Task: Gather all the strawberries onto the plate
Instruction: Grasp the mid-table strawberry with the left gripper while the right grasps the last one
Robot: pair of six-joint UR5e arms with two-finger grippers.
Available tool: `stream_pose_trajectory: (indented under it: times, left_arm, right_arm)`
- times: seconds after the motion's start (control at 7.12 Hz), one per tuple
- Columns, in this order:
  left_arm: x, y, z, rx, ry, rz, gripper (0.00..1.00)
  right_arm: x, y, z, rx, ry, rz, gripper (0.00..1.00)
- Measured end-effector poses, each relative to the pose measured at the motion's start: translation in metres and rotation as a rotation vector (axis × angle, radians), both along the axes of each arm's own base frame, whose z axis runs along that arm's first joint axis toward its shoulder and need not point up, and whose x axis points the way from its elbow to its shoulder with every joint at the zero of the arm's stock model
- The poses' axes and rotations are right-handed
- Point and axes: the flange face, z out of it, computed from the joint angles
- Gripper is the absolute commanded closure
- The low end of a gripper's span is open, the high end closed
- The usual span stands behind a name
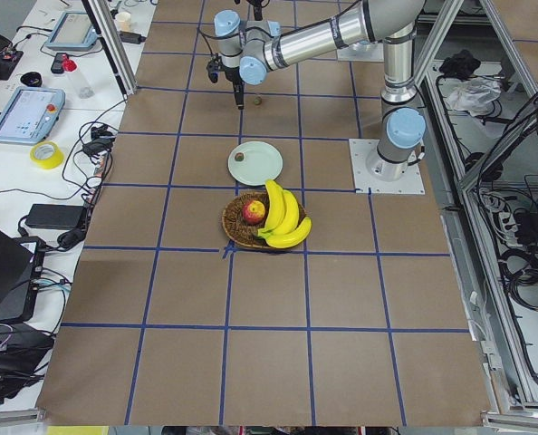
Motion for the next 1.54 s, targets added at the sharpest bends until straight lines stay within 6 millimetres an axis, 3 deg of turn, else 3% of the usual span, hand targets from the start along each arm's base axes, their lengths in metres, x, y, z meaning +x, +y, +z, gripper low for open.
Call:
stream_pose_trajectory:
  times: [0.14,0.28,0.56,0.7,0.84,0.98,1.26,1.54]
  left_arm:
    - [-0.035,0.011,-0.018,-0.005,0.01,-0.061,0.07]
    - [-0.055,0.018,-0.033,-0.01,0.018,-0.142,0.07]
    - [-0.072,0.035,-0.058,0.011,0.022,-0.257,0.08]
    - [-0.071,0.046,-0.072,0.02,0.023,-0.247,0.08]
    - [-0.07,0.054,-0.084,0.023,0.025,-0.217,0.14]
    - [-0.069,0.059,-0.091,0.021,0.031,-0.197,0.14]
    - [-0.07,0.058,-0.09,0.008,0.037,-0.186,0.14]
    - [-0.071,0.056,-0.088,0.002,0.037,-0.183,0.26]
  right_arm:
    - [-0.031,0.011,-0.012,0.014,-0.019,0.0,0.04]
    - [-0.044,0.022,-0.027,0.014,-0.028,-0.003,0.04]
    - [-0.047,0.039,-0.054,-0.024,-0.02,0.022,0.15]
    - [-0.047,0.041,-0.061,-0.029,-0.018,0.03,0.39]
    - [-0.046,0.043,-0.064,-0.028,-0.018,0.033,0.7]
    - [-0.046,0.043,-0.065,-0.027,-0.017,0.037,0.83]
    - [-0.047,0.043,-0.063,-0.03,-0.011,0.036,0.84]
    - [-0.036,0.038,-0.054,-0.033,-0.005,-0.01,0.84]
